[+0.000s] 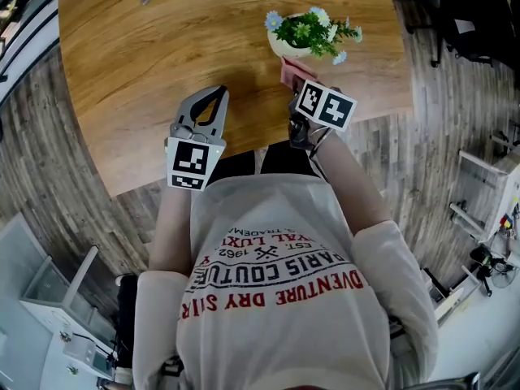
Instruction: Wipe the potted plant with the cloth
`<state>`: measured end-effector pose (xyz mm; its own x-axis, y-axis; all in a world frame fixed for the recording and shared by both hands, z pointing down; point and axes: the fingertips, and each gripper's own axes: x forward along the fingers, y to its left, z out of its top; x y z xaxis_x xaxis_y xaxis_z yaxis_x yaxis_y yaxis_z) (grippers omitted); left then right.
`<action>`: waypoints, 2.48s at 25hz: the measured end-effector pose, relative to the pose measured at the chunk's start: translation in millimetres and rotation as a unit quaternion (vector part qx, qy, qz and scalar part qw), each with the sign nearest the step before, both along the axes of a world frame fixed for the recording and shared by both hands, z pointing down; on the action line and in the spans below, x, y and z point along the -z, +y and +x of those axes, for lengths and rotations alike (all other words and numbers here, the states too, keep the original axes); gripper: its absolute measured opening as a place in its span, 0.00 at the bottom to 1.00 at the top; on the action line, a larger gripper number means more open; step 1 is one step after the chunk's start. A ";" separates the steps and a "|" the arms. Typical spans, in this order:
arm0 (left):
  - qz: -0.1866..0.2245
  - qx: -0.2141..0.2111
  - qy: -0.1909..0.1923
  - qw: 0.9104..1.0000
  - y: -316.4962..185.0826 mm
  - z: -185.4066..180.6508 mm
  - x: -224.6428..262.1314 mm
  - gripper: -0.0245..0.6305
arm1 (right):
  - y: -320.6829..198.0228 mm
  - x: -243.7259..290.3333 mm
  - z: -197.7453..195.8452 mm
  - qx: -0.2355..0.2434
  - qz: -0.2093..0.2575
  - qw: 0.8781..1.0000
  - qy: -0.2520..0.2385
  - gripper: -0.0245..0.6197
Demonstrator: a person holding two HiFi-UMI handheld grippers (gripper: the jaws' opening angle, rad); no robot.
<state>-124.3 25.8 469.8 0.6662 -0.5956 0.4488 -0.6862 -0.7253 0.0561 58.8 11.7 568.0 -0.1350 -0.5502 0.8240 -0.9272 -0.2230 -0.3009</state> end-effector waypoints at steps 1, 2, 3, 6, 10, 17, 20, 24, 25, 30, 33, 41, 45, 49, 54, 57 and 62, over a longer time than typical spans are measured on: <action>0.000 -0.001 0.002 1.000 0.1 3.2 0.9 0.06 | 3.2 3.3 4.5 0.009 0.003 1.000 0.012 0.10; -0.001 -0.002 0.005 1.000 -0.1 6.8 1.9 0.06 | 5.8 7.4 10.0 0.021 0.008 0.999 0.029 0.10; -0.003 -0.003 0.010 1.000 -0.7 10.8 2.8 0.06 | 7.7 11.8 16.5 0.035 0.015 0.998 0.048 0.10; -0.012 -0.001 0.031 0.999 -5.2 24.3 4.5 0.06 | 9.2 21.1 41.6 0.071 0.035 0.992 0.097 0.10; -0.016 0.002 0.059 0.998 -18.4 48.2 2.9 0.39 | -0.3 30.4 86.0 0.090 0.047 0.984 0.148 0.10; -0.006 -0.006 0.037 0.999 -38.7 96.5 -12.6 0.66 | -34.1 32.8 140.7 0.140 0.060 0.971 0.185 0.10; 0.001 -0.004 0.036 0.999 -53.5 114.5 -20.6 0.72 | -53.6 30.6 148.5 0.162 0.069 0.970 0.170 0.10; 0.007 -0.022 0.011 1.000 -68.2 134.4 -35.3 0.76 | -77.1 23.8 151.9 0.194 0.076 0.967 0.146 0.10; 0.011 -0.030 0.004 0.999 -72.1 139.0 -37.3 0.76 | -83.5 22.7 151.8 0.204 0.078 0.966 0.140 0.10; 0.029 -0.079 -0.016 0.996 -87.4 156.4 -49.0 0.81 | -108.1 17.2 139.6 0.275 0.090 0.953 0.087 0.10; 0.033 -0.101 -0.028 0.994 -93.7 158.5 -54.3 0.83 | -117.2 14.9 136.0 0.310 0.093 0.943 0.081 0.10; 0.040 -0.185 -0.076 0.979 -99.7 178.5 -68.9 0.83 | -140.2 12.1 133.4 0.367 0.104 0.920 0.090 0.10; 0.046 -0.199 -0.080 0.976 -98.6 184.9 -70.3 0.83 | -143.6 10.1 129.3 0.372 0.101 0.919 0.084 0.10; 0.052 -0.198 -0.075 0.976 -101.1 185.1 -71.0 0.83 | -144.4 6.1 128.0 0.375 0.097 0.918 0.083 0.10; 0.047 -0.176 -0.067 0.981 -99.8 187.0 -69.2 0.83 | -144.7 7.4 129.7 0.375 0.096 0.918 0.087 0.10; 0.041 -0.150 -0.043 0.987 -99.2 189.3 -59.6 0.83 | -144.4 10.0 134.4 0.371 0.096 0.919 0.090 0.10; 0.041 -0.093 -0.012 0.995 -108.1 180.7 -24.4 0.83 | -140.5 23.3 133.7 0.359 0.106 0.925 0.074 0.10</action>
